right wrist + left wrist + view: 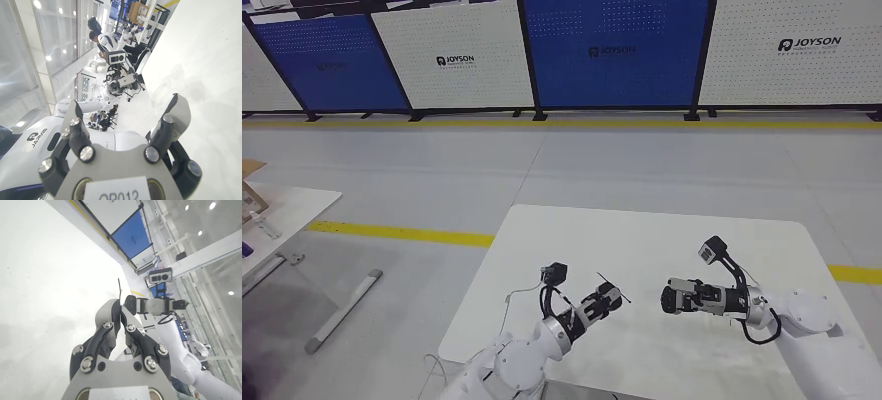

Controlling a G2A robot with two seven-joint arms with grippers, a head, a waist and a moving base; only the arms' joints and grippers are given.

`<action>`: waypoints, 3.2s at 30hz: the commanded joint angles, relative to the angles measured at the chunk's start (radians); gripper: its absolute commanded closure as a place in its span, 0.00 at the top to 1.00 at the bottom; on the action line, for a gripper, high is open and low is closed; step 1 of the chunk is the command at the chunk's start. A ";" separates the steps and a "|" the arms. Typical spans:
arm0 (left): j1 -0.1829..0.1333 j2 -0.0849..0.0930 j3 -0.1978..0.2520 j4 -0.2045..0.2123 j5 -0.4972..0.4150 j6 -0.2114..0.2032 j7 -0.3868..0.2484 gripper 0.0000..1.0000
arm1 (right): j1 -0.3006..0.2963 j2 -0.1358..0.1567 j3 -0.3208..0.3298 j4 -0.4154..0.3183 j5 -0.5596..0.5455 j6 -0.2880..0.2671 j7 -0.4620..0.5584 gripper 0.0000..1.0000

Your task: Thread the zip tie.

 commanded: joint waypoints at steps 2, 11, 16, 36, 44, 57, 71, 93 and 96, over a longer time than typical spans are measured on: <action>0.034 0.003 -0.045 -0.036 -0.087 -0.144 0.025 0.00 | 0.000 0.000 0.000 0.000 0.000 0.000 0.000 1.00; 0.089 0.010 -0.081 -0.080 -0.108 -0.252 0.017 0.00 | 0.000 0.000 0.000 0.000 0.000 0.000 0.000 1.00; 0.087 0.010 -0.082 -0.075 -0.105 -0.245 0.023 0.00 | 0.000 0.000 0.000 0.000 0.000 0.000 0.000 1.00; -0.019 -0.018 0.018 0.100 -0.056 -0.104 0.136 0.00 | 0.000 0.000 0.000 0.000 0.000 0.000 0.000 1.00; -0.033 -0.014 0.028 0.152 0.027 -0.082 0.078 0.00 | 0.000 0.000 0.000 0.000 0.000 0.000 0.000 1.00; -0.051 -0.020 0.038 0.171 0.000 -0.088 0.094 0.00 | 0.000 0.000 0.000 0.000 0.000 0.000 0.000 1.00; -0.051 -0.020 0.038 0.171 0.000 -0.088 0.094 0.00 | 0.120 0.079 -0.035 -0.137 -0.393 0.217 0.111 1.00; -0.051 -0.020 0.038 0.171 0.000 -0.088 0.094 0.00 | 0.144 0.130 0.046 -0.213 -0.630 0.376 0.111 1.00; -0.051 -0.020 0.038 0.171 0.000 -0.088 0.094 0.00 | 0.164 0.142 0.022 -0.219 -0.713 0.471 0.111 1.00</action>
